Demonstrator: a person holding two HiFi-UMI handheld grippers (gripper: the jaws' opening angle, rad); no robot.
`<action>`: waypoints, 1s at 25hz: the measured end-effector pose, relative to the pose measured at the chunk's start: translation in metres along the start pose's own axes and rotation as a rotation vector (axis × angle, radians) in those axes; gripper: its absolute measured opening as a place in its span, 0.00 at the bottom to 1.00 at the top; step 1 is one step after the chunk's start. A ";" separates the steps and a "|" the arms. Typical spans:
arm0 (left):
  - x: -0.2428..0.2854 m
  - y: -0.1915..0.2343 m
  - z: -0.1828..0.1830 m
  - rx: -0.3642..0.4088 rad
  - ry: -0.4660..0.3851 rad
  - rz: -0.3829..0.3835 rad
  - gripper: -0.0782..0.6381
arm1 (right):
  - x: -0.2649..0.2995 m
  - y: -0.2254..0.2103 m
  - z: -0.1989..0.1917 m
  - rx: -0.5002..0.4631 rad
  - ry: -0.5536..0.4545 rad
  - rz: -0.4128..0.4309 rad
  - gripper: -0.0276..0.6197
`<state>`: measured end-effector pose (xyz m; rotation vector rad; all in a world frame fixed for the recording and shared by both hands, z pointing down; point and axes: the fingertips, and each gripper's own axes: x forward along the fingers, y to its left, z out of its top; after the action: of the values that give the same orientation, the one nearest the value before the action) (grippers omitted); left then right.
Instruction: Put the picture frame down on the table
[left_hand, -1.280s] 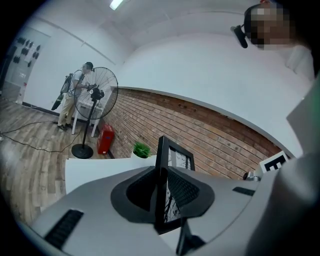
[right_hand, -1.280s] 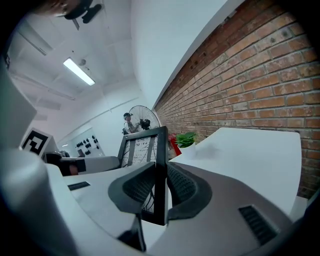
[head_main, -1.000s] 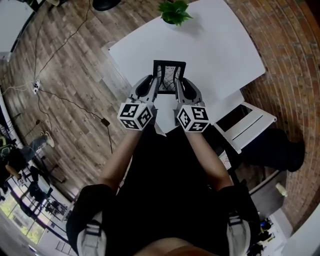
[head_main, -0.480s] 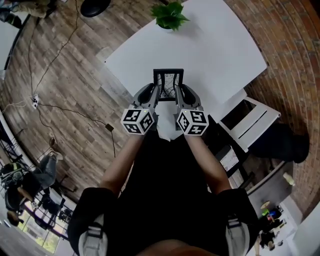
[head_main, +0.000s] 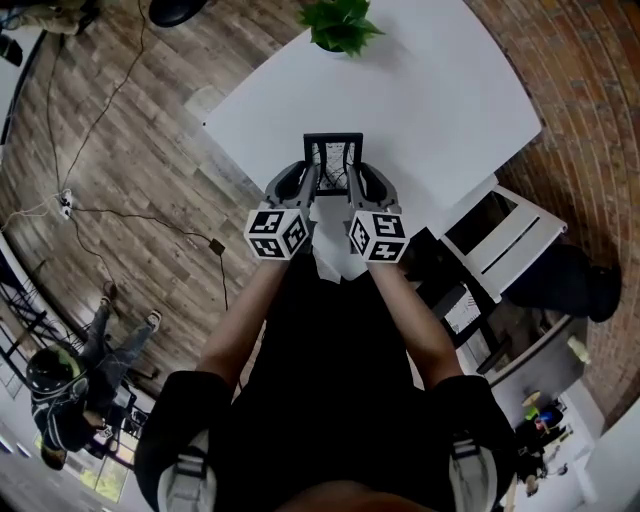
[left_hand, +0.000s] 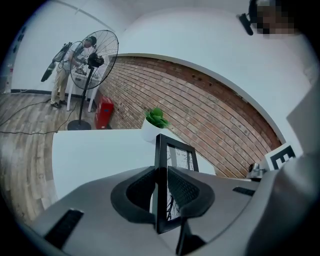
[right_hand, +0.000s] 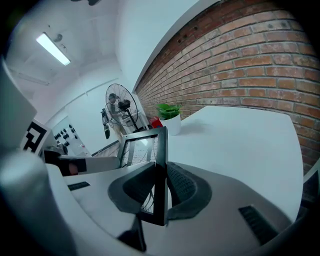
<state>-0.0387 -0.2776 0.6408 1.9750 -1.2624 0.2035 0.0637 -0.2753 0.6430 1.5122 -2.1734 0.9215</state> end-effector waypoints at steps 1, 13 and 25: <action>0.002 0.002 -0.001 -0.001 0.002 0.002 0.22 | 0.002 -0.001 -0.002 0.000 0.004 0.000 0.14; 0.027 0.023 -0.020 -0.006 0.056 0.011 0.22 | 0.030 -0.012 -0.019 -0.016 0.052 -0.013 0.14; 0.038 0.038 -0.043 -0.008 0.114 0.024 0.22 | 0.045 -0.017 -0.035 -0.028 0.099 -0.022 0.14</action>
<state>-0.0403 -0.2838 0.7099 1.9142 -1.2124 0.3185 0.0591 -0.2867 0.7012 1.4437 -2.0869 0.9349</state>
